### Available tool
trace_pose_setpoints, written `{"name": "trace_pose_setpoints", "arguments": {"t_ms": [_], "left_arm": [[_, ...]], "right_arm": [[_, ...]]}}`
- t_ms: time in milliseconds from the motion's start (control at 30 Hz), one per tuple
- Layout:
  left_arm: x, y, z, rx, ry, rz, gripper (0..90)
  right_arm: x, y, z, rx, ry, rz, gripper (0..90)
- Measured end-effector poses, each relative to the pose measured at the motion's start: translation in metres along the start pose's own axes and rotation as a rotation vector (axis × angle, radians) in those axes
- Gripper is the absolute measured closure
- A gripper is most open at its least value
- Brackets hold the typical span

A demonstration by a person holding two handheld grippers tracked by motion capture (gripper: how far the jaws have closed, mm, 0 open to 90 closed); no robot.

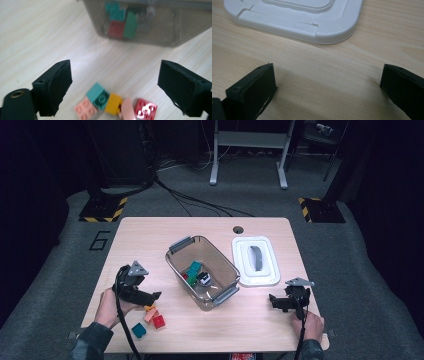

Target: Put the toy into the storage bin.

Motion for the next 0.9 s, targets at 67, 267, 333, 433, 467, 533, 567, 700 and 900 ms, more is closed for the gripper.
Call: {"name": "trace_pose_setpoints", "arguments": {"t_ms": [67,267,333,433,467,533,567,700,900], "left_arm": [[-0.013,0.002,-0.001,0.002,-0.009,0.019,10.3],[-0.042,0.008,-0.004,0.000,-0.038,0.046,7.9],[-0.051,0.010,-0.006,0.010,-0.038,0.065,7.3],[-0.062,0.012,-0.008,0.006,-0.046,0.074,5.8],[-0.066,0.012,-0.009,0.008,-0.046,0.083,5.1],[-0.074,0.015,-0.011,0.006,-0.054,0.090,3.7],[-0.078,0.016,-0.012,0.009,-0.055,0.099,1.8],[-0.092,0.021,-0.015,0.025,-0.046,0.121,0.6],[-0.109,0.027,-0.024,0.045,-0.013,0.173,7.5]], "right_arm": [[0.000,0.000,0.000,0.000,0.001,0.000,0.0],[0.000,0.000,0.000,0.000,0.001,0.000,0.0],[0.000,0.000,0.000,0.000,0.001,0.000,0.0],[0.000,0.000,0.000,0.000,0.001,0.000,0.0],[0.000,0.000,0.000,0.000,0.001,0.000,0.0],[0.000,0.000,0.000,0.000,-0.001,0.000,0.0],[0.000,0.000,0.000,0.000,0.001,0.000,0.0],[0.000,0.000,0.000,0.000,0.001,0.000,0.0],[0.000,0.000,0.000,0.000,0.000,0.000,0.0]]}}
Point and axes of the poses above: each handheld gripper's, and its own axes: y roughly forward along the jaws, x roughly out of its top, z roughly to its left, the point moved 9 cm from there along y, roughly forward along the jaws, and after that the axes turned 1 degree about x, right-handed, at the moved point
